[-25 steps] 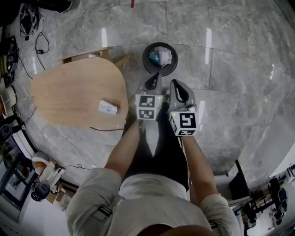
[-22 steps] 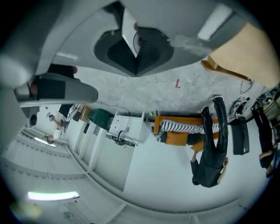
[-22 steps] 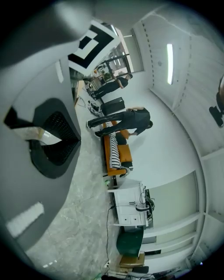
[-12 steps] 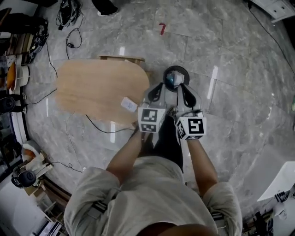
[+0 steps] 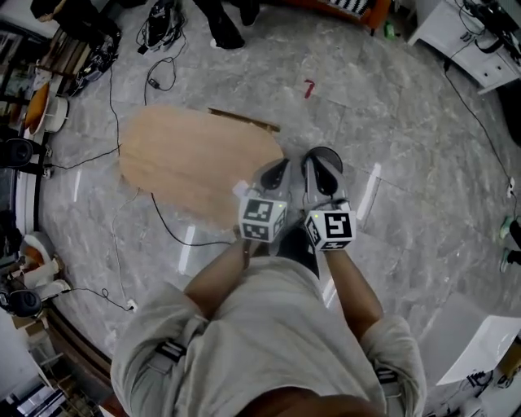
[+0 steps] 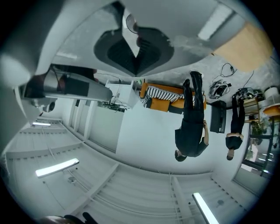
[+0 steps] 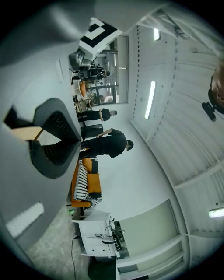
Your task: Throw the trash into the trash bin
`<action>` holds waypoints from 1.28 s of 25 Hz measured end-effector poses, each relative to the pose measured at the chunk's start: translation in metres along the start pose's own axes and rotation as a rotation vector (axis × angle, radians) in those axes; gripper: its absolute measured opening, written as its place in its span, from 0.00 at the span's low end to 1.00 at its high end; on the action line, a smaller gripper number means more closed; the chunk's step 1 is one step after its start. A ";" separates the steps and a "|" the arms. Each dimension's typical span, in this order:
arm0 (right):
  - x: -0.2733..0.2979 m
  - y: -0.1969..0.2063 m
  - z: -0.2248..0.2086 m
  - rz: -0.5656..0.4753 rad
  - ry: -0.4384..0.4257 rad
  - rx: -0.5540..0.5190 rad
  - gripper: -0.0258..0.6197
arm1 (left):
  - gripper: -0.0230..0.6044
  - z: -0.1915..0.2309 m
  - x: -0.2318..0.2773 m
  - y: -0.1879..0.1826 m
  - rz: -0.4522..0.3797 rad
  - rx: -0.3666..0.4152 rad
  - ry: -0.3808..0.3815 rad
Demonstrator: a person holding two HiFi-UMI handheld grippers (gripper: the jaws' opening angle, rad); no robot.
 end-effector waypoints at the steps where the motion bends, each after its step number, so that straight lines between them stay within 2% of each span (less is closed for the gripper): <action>1: 0.002 -0.006 0.005 -0.009 -0.011 -0.014 0.05 | 0.07 0.003 -0.003 -0.005 -0.013 0.009 -0.002; 5: 0.005 -0.022 0.021 -0.036 -0.034 -0.042 0.05 | 0.07 0.011 -0.014 -0.025 -0.061 0.040 -0.014; 10: 0.004 -0.020 0.038 -0.031 -0.059 -0.046 0.05 | 0.07 0.016 -0.025 -0.027 -0.069 0.038 -0.031; 16: 0.007 -0.019 0.039 0.000 -0.110 -0.056 0.05 | 0.07 0.018 -0.027 -0.027 -0.070 -0.014 -0.068; 20: 0.015 -0.007 0.039 0.042 -0.183 -0.075 0.05 | 0.07 0.030 -0.033 -0.014 -0.050 0.037 -0.167; 26: 0.028 0.019 0.079 0.124 -0.354 -0.109 0.05 | 0.07 0.067 -0.088 0.017 -0.034 -0.074 -0.373; 32: 0.044 0.033 0.131 0.170 -0.449 -0.150 0.05 | 0.07 0.108 -0.136 0.036 -0.036 -0.153 -0.482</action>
Point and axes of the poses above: the fingertips, and each gripper's own axes: x forward along the fingers, z to its left, y out of its underside, the point moved 4 cm from there along -x, backward along the fingers, and after that the axes turned 5 degrees about x, right-handed, at the moved point
